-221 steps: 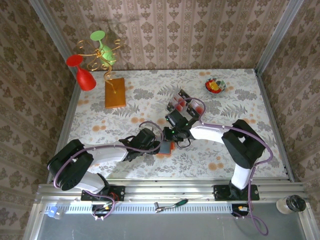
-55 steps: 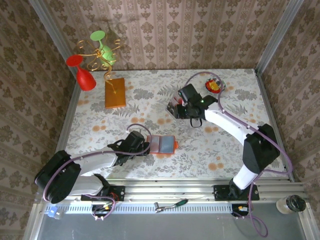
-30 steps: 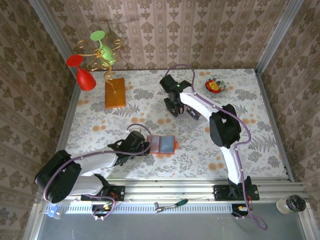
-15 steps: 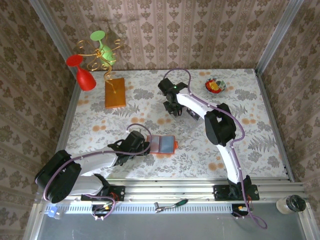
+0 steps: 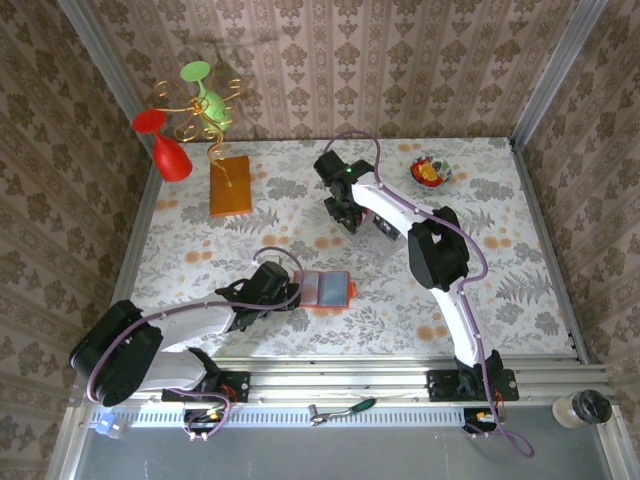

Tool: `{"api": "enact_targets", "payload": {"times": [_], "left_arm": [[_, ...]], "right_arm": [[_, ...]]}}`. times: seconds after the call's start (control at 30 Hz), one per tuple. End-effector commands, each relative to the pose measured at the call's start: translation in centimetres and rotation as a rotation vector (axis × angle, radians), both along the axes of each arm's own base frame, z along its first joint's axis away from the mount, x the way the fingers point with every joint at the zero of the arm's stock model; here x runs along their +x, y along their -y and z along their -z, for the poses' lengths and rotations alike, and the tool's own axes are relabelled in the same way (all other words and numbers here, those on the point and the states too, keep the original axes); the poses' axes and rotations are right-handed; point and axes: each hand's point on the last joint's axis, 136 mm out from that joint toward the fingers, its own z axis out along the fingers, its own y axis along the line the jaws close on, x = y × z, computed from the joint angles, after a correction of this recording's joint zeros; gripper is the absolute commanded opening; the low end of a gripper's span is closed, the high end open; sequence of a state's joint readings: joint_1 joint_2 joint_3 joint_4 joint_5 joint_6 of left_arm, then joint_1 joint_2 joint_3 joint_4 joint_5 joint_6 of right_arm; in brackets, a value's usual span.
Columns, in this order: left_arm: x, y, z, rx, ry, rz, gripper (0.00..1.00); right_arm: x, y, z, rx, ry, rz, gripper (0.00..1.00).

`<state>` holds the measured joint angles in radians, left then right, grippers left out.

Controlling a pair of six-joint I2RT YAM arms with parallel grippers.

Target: Put the credit cards into the card holder

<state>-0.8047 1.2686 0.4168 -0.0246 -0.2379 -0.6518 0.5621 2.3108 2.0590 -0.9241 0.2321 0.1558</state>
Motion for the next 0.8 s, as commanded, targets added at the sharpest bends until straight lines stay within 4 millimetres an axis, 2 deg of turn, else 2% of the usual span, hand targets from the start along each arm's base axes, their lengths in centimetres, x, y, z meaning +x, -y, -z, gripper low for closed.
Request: {"api": "enact_targets", "payload": {"times": [0.0,0.17,0.53,0.67,0.77], "left_arm": [[-0.7,1.1,0.6,-0.045,-0.039,0.026,0.87],[-0.6,1.2,0.5,-0.046,-0.037,0.028,0.87],[-0.6,1.2,0.6,-0.046,-0.039,0.026,0.87],[-0.6,1.2,0.6,-0.045,-0.038,0.027,0.87],[-0.6,1.1,0.6,-0.043,-0.039,0.027,0.87]], "right_arm": [[-0.7,0.0,0.5,-0.023,-0.039,-0.024,0.28],[-0.7,0.1,0.5,-0.025,-0.04,-0.027,0.27],[-1.3,-0.3,1.5,-0.004,-0.072,-0.038,0.09],[-1.3,-0.6,1.0,0.013,-0.066,-0.059,0.08],[-1.4,-1.0,0.5,0.028,-0.064,-0.096,0.0]]}}
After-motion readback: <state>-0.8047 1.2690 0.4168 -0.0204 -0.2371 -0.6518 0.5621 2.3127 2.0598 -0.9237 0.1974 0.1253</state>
